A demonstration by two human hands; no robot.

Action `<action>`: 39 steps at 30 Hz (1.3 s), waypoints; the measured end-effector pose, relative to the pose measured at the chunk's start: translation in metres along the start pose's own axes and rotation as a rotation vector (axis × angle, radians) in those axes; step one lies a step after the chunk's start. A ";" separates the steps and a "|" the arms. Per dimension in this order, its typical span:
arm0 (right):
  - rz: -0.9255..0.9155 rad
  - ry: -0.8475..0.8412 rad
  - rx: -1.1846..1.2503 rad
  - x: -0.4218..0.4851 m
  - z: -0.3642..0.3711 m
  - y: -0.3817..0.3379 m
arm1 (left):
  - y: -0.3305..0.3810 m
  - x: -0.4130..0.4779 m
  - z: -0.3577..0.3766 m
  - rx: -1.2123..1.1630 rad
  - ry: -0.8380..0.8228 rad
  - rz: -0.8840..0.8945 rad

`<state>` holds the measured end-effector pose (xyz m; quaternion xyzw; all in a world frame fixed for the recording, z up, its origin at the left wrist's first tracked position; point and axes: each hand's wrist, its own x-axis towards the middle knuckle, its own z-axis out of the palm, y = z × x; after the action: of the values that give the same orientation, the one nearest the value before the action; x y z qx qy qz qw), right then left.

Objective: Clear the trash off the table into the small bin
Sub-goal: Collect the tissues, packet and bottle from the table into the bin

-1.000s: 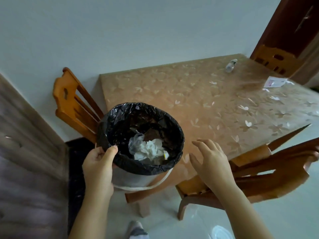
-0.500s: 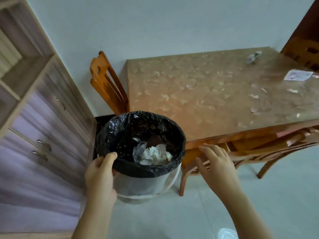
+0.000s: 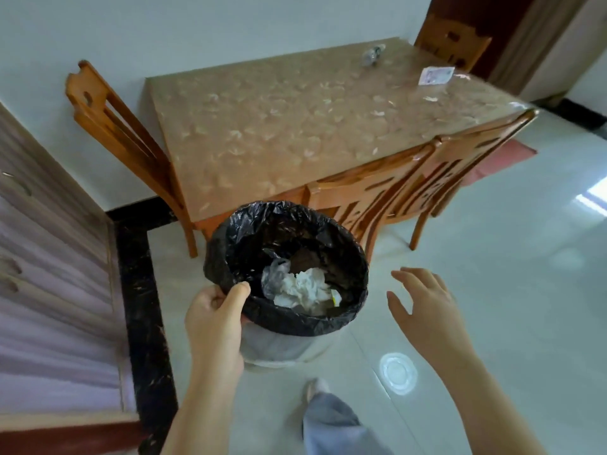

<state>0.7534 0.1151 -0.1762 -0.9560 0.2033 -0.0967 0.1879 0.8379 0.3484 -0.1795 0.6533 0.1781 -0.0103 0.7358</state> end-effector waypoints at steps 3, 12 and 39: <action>0.122 -0.004 -0.028 -0.026 -0.020 0.041 | -0.013 -0.026 0.025 0.030 -0.120 -0.025; 0.348 0.122 0.003 -0.035 -0.067 0.164 | -0.043 -0.085 0.161 0.103 -0.332 -0.050; 0.596 0.329 -0.031 0.207 -0.220 0.560 | -0.097 -0.119 0.734 0.207 -0.666 -0.015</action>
<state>0.6849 -0.5178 -0.1761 -0.8288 0.5030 -0.1873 0.1582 0.8853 -0.4004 -0.1792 0.6839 -0.0689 -0.2465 0.6832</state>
